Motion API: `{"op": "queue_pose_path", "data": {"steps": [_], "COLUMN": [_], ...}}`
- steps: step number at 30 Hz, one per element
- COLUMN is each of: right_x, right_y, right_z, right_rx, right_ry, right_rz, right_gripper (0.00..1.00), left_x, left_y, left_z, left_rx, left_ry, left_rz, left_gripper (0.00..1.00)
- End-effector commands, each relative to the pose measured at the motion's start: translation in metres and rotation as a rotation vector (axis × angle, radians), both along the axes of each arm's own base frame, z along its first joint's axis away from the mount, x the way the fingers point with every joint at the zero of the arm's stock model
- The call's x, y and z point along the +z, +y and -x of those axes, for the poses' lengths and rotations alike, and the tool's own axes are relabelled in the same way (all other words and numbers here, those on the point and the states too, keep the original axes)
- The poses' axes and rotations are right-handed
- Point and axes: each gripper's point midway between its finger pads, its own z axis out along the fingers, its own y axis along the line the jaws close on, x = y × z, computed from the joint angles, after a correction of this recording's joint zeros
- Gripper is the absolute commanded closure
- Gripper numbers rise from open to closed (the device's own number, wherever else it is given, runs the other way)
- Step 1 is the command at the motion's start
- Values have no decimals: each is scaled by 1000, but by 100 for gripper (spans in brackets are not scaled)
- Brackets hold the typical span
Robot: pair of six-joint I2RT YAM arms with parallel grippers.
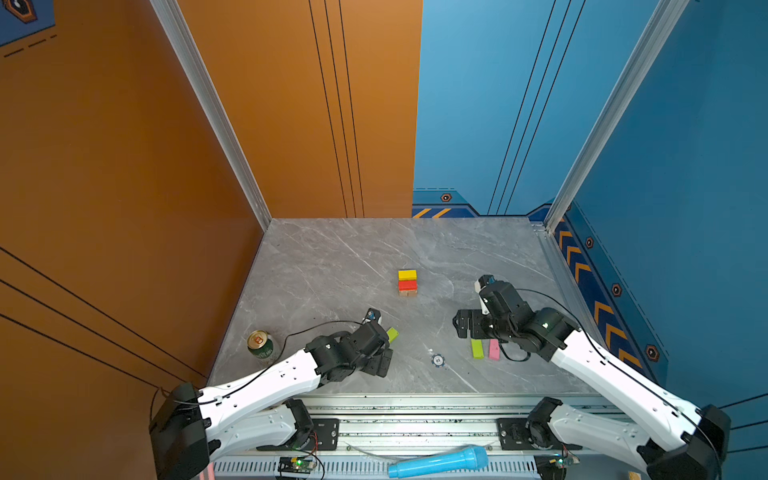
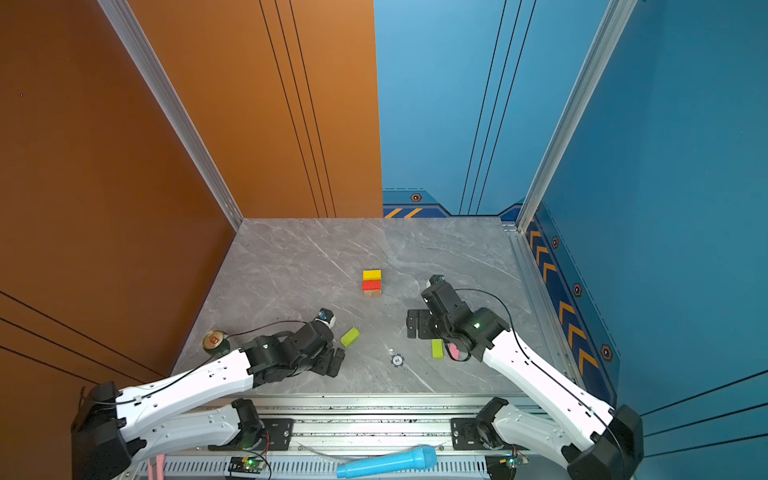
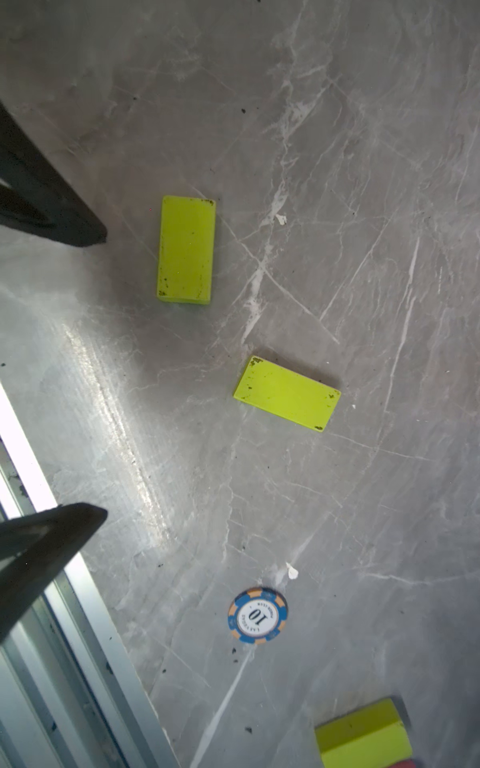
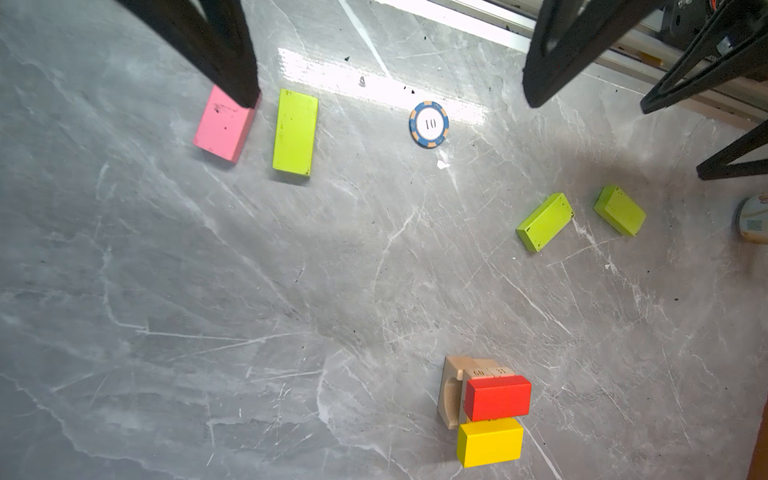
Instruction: Build the wood block tower
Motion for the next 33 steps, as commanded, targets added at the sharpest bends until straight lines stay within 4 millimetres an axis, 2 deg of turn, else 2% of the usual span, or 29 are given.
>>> {"op": "queue_pose_path", "data": {"steps": [1, 8, 16, 21, 33], "right_x": [-1, 4, -3, -3, 0], "right_y": [-5, -10, -9, -11, 4], "right_z": [12, 35, 55, 55, 46], "right_rx": [20, 73, 110, 108, 121], "right_ry": [16, 25, 69, 73, 92], "right_rz": [-9, -50, -100, -93, -118], "right_gripper": [0, 0, 0, 0, 0], "left_x": [2, -17, -27, -31, -47], "left_y": [-18, -34, -36, -34, -38], "left_z": [-11, -29, -49, -56, -63], "left_rx": [-56, -95, -126, -132, -167], "left_ry": [-11, 18, 46, 67, 106], "left_rz": [9, -55, -100, -84, -105], "left_gripper": [1, 1, 0, 2, 11]}}
